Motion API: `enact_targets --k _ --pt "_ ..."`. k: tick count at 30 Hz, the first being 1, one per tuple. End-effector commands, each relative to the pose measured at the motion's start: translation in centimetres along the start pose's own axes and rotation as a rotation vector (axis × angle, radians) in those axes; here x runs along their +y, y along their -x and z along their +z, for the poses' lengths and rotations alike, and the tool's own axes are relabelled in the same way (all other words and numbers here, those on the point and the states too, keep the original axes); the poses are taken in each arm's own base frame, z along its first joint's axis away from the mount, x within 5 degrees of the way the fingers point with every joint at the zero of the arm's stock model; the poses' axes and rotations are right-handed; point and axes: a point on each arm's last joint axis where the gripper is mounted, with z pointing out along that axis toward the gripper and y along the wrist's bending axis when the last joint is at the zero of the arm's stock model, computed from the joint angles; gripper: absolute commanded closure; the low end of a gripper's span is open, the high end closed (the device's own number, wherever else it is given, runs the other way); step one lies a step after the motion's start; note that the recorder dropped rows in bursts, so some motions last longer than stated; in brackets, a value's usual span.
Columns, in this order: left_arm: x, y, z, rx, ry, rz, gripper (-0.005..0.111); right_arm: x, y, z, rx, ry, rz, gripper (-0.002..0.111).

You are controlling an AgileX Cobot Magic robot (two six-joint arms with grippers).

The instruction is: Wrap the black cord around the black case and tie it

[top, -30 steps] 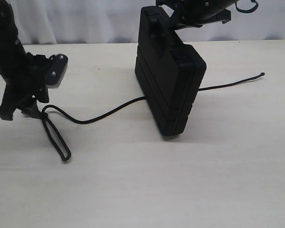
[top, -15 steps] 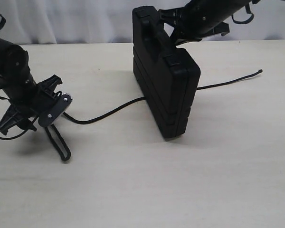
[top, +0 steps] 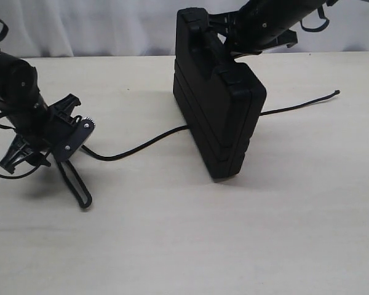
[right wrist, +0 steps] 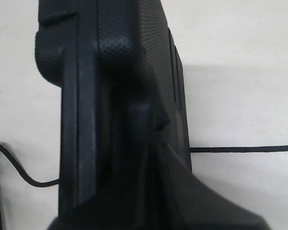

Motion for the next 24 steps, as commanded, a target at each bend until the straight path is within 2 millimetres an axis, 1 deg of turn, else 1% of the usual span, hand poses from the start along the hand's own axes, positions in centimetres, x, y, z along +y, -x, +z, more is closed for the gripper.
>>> enact_targets --k 1,6,18,24 --pt "0.01 0.01 0.08 -0.002 0.008 -0.018 0.049 -0.19 0.14 -0.33 -0.010 -0.007 -0.015 0.104" --pt "0.33 -0.04 0.07 0.003 0.043 -0.018 0.049 -0.19 0.14 -0.33 -0.010 -0.007 -0.015 0.104" --pt "0.41 -0.04 0.06 0.002 0.052 -0.022 0.049 -0.19 0.14 -0.33 -0.010 -0.007 -0.015 0.104" --pt "0.50 0.12 0.06 -0.017 0.061 -0.062 0.049 -0.20 0.31 -0.33 -0.029 -0.008 -0.017 0.104"
